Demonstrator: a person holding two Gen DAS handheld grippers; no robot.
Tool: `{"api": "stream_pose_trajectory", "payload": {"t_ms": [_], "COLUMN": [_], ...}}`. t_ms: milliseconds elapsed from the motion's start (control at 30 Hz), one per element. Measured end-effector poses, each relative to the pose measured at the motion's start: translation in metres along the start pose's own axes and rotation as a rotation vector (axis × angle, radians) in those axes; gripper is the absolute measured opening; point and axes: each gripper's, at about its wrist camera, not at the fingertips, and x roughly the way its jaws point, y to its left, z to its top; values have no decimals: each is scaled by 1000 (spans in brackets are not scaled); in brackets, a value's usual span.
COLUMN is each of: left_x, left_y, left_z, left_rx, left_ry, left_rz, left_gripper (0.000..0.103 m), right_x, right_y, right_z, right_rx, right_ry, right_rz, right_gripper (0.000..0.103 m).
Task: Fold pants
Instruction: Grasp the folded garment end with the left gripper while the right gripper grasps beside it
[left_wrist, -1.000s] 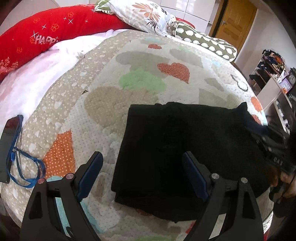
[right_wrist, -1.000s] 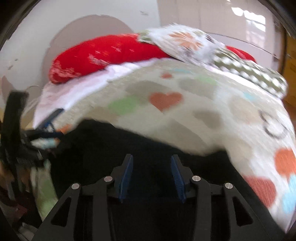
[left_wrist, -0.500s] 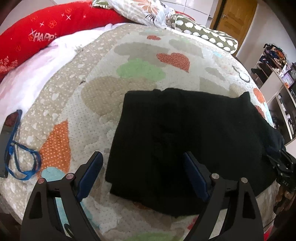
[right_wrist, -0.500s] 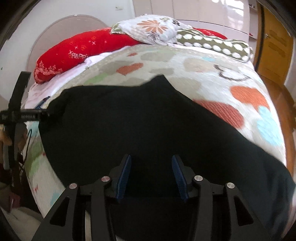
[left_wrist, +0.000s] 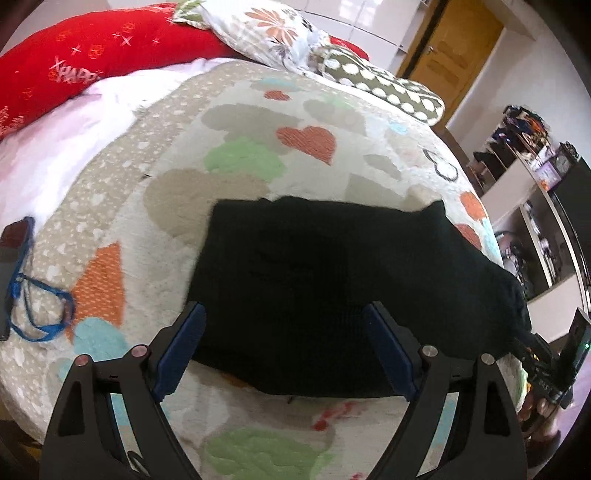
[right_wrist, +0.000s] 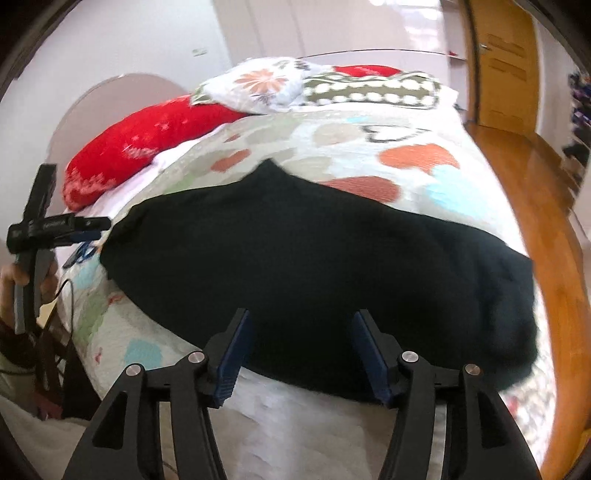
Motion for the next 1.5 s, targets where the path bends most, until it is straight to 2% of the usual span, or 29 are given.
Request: {"api": "stream_pose_trajectory", "payload": {"t_ms": [200,300,367,500,600,700,833,967,1133,1300,1500], "left_x": [11,14,15,22,36,51,67,92,124,144,155], "left_y": [-27,-44,-58,-98,-133,-175,-233,-292,-352,-396,-429], "left_z": [-7,-6,-4,1,3,7,12,14,13,9,-4], "left_rx": [64,92,119,210,278,370,504,629,744,830,956], "left_ry": [24,47,41,42,69,100,121,164,215,244,258], "left_rz": [1,-58,-79,-127,-172,-226,-308,-408,-450,-446,-459], "left_gripper": [89,89,89,89,89,89,89,89,89,89,90], "right_x": [-16,-29,-41,-57,-61,-56,-49,-50,-43,-37,-31], "right_y": [-34,-60,-73,-87,-89,-90,-101,-113,-116,-119,-122], "right_z": [-13,-22,-27,-28,-18,-14,-29,-46,-58,-56,-55], "right_rx": [73,161,209,248,249,254,304,381,410,435,476], "right_ry": [0,-18,-52,-98,-134,-119,-60,-72,-75,-90,-107], "right_rz": [-91,-130,-113,-148,-115,-104,-108,-57,-14,22,44], "right_gripper": [59,60,60,64,64,64,65,66,70,75,76]}}
